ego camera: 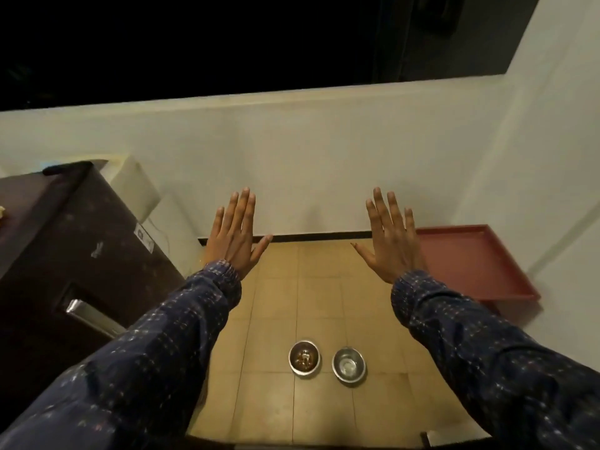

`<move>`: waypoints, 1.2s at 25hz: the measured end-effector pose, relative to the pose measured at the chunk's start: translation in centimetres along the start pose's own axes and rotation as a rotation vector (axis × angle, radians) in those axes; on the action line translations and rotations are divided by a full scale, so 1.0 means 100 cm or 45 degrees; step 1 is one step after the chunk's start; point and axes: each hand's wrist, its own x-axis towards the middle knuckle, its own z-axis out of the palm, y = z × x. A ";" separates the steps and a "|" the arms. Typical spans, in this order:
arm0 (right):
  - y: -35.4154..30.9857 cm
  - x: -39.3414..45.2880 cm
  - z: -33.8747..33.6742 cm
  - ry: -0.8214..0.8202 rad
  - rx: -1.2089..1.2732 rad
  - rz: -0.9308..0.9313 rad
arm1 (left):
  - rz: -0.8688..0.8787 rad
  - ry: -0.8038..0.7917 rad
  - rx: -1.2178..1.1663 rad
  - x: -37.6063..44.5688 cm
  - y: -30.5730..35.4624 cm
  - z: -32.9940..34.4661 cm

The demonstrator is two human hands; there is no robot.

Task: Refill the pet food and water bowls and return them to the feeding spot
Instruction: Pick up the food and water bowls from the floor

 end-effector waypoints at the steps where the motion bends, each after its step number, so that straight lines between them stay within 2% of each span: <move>1: 0.002 -0.004 0.024 -0.067 -0.010 -0.011 | -0.049 -0.063 -0.028 -0.005 0.006 0.023; 7: 0.008 -0.048 0.167 -0.340 0.041 -0.006 | -0.163 -0.336 -0.115 -0.031 0.024 0.157; 13: 0.010 -0.128 0.330 -0.563 0.055 0.044 | -0.204 -0.565 -0.231 -0.100 0.056 0.329; 16: 0.013 -0.171 0.423 -0.651 0.099 0.085 | -0.195 -0.635 -0.250 -0.139 0.069 0.425; 23: 0.008 -0.283 0.648 -0.806 0.246 0.174 | -0.334 -0.782 -0.356 -0.247 0.113 0.665; 25: 0.004 -0.318 0.710 -0.857 0.310 0.275 | -0.448 -0.901 -0.449 -0.281 0.120 0.738; 27: -0.001 -0.349 0.761 -0.913 0.408 0.466 | -0.671 -0.969 -0.637 -0.309 0.130 0.795; 30: -0.007 -0.373 0.815 -0.859 0.525 0.934 | -1.197 -0.869 -0.769 -0.318 0.149 0.842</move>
